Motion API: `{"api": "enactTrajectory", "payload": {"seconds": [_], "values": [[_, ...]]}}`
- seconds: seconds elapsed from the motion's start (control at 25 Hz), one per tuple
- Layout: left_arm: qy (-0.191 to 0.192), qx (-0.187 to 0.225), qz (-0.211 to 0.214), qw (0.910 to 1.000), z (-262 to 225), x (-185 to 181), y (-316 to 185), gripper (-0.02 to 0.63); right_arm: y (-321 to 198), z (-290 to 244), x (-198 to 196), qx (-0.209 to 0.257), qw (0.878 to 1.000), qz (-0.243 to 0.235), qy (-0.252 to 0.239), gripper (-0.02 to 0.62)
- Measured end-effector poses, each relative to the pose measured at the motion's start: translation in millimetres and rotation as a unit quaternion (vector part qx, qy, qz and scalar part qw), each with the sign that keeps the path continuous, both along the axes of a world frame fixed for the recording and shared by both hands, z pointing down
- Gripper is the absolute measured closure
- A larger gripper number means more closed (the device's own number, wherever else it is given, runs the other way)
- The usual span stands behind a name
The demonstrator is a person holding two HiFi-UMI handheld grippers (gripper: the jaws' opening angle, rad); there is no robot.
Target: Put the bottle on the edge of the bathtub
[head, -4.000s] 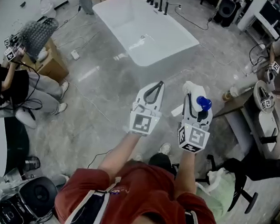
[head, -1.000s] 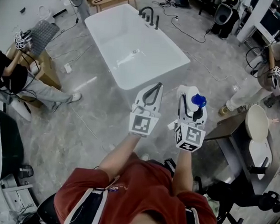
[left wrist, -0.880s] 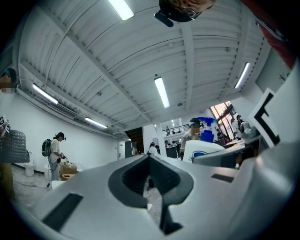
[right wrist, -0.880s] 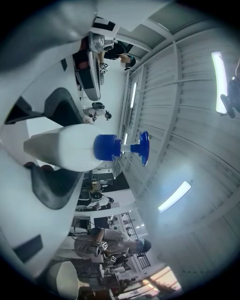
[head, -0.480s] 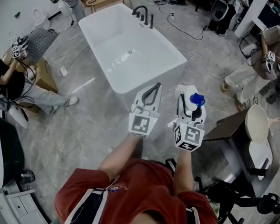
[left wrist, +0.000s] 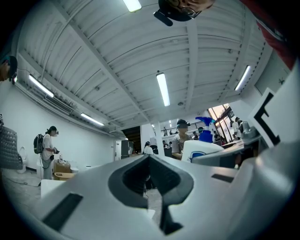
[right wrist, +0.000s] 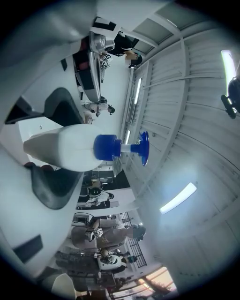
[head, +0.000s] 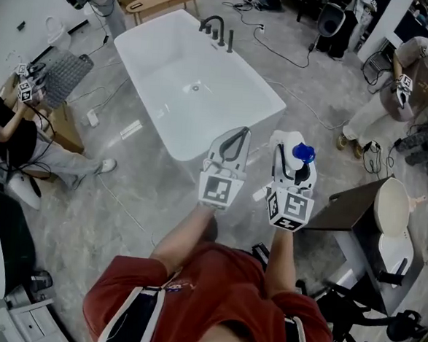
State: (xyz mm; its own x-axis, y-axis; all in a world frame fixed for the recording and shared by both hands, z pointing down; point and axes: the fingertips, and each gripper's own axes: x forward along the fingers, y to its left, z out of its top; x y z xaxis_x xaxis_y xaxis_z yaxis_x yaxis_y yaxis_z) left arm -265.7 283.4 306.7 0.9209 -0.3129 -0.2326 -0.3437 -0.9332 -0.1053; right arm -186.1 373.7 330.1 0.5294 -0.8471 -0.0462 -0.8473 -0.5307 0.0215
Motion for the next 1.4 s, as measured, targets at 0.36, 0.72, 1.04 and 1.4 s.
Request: {"api": "enactTrajectory", "payload": {"seconds": [0.36,0.72,1.04,1.4], "values": [[0.000,-0.009,-0.005,1.0000,0,26,-71,0.591,-70,3,29,-0.008,1.000,-0.001,-0.007,0.327],[0.002,-0.010,-0.008,0.9999,0,50,-140,0.591,-142,3,55,-0.012,1.000,-0.004,-0.007,0.327],[0.004,-0.017,-0.002,0.9999,0,53,-187,0.591,-188,-4,56,-0.015,1.000,0.002,0.003,0.327],[0.004,-0.011,0.005,0.9999,0,89,-201,0.591,-200,-4,89,-0.008,1.000,0.008,0.003,0.327]]}}
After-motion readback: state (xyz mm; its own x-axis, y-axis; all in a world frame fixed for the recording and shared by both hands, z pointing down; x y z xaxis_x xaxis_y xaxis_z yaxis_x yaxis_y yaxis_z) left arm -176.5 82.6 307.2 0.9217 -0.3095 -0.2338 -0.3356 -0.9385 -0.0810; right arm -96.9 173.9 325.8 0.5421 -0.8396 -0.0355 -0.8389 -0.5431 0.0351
